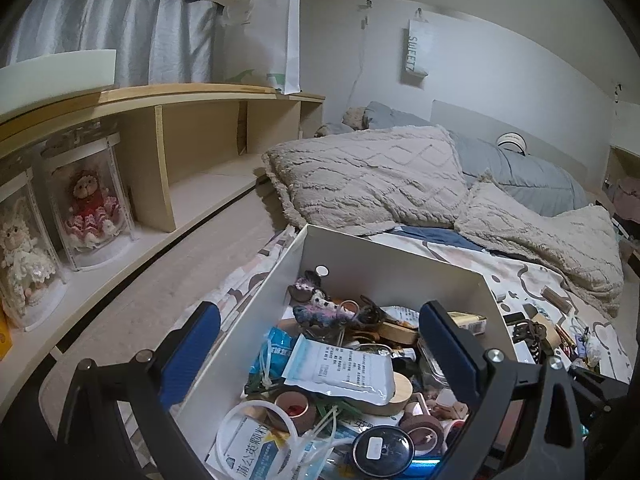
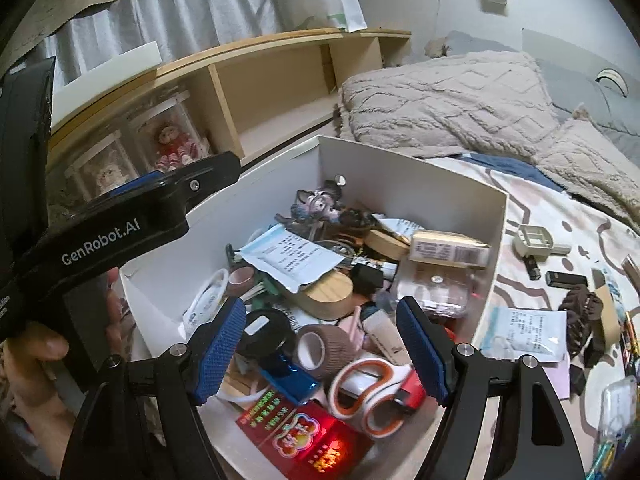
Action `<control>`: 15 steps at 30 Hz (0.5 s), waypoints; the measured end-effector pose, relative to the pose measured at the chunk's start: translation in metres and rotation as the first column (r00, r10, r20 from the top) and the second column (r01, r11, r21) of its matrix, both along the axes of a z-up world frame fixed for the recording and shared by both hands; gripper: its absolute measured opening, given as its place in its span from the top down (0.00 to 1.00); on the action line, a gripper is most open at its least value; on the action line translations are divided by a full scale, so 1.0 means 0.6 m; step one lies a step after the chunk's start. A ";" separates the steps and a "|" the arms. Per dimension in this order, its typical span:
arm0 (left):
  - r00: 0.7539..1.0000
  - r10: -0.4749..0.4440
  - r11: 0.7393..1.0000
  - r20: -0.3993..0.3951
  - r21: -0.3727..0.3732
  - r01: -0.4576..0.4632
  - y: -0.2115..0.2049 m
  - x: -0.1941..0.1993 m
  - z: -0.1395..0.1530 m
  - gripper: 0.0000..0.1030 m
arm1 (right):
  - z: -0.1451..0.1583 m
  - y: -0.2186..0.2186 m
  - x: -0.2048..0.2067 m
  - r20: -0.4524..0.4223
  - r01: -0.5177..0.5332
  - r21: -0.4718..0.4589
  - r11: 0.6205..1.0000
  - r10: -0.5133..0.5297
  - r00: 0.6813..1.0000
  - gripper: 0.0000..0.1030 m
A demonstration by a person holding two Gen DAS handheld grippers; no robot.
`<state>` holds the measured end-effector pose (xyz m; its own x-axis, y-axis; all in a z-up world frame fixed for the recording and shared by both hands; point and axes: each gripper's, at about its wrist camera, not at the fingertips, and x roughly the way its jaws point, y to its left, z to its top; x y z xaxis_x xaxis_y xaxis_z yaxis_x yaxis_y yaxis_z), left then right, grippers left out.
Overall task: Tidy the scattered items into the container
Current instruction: 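Withdraw both tools from the box back over the bed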
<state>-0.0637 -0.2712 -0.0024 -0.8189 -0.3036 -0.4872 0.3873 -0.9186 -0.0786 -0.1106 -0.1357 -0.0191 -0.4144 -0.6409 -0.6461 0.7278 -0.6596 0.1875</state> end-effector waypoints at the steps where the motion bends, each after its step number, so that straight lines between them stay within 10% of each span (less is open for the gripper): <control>1: 1.000 -0.001 1.000 0.001 -0.001 0.001 0.001 -0.001 0.000 0.02 | 0.001 0.004 0.000 -0.008 0.006 -0.002 1.000 -0.006 1.000 0.25; 5: 1.000 -0.008 1.000 0.003 -0.002 0.008 0.003 -0.002 -0.001 0.02 | 0.006 0.020 -0.002 -0.054 0.045 -0.012 0.999 -0.046 0.998 0.07; 15: 1.000 -0.027 1.000 0.001 -0.007 0.027 0.019 -0.006 0.000 0.00 | 0.012 0.064 -0.019 -0.108 0.138 -0.025 0.990 -0.140 0.984 0.00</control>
<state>-0.0670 -0.2601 -0.0023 -0.8264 -0.2851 -0.4856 0.3627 -0.9291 -0.0718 -0.1218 -0.0974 -0.0116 -0.5675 -0.5831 -0.5813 0.6461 -0.7530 0.1245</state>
